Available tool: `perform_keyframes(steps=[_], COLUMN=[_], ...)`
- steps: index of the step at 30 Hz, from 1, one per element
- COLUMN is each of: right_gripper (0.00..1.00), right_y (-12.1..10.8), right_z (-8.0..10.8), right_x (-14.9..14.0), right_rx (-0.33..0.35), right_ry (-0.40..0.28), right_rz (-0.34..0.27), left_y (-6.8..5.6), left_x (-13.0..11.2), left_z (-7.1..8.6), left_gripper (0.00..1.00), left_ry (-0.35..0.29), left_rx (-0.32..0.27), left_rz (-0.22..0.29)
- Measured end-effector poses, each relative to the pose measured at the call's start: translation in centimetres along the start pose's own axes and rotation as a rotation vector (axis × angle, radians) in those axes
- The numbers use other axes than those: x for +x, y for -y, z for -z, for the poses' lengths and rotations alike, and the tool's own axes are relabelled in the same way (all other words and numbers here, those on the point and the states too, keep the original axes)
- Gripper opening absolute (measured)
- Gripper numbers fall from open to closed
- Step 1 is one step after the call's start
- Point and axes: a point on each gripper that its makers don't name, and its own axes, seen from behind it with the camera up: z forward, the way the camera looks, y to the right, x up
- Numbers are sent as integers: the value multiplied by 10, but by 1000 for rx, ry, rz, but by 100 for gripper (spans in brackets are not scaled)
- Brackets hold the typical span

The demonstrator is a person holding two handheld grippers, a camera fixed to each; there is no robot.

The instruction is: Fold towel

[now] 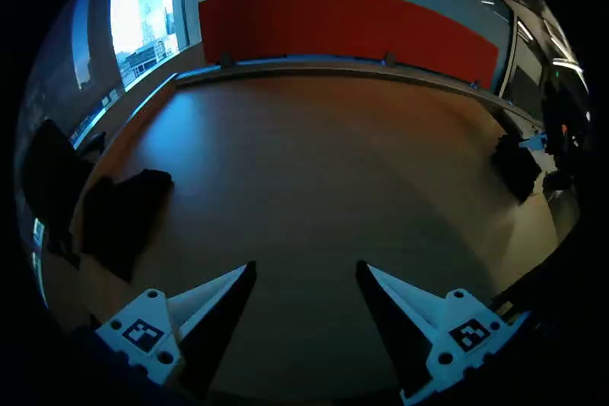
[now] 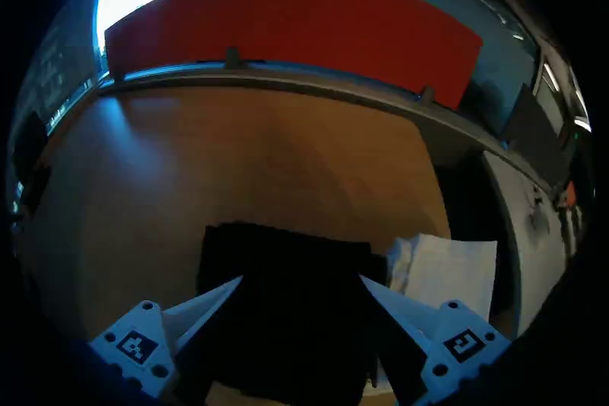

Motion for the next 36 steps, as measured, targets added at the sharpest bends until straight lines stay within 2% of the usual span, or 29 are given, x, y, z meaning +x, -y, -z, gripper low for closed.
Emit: perform_keyframes(steps=[9, 15, 30, 36], right_gripper=[96, 96, 97, 97], right_y=[-1, -1, 5, 13], right_z=[-11, -8, 28, 54], right_x=[-7, -4, 18, 35], right_rx=[3, 4, -15, -30], right_ry=[20, 9, -79, -181], right_rz=[-10, -14, -27, -60], left_y=[0, -1, 1, 4], left_x=[-3, -2, 6, 13], left_z=[3, 3, 0, -2], left_gripper=[97, 97, 97, 97], left_ry=[7, 6, -22, -38], left_rx=[9, 7, -8, -15], left_rz=[1, 1, 4, 5])
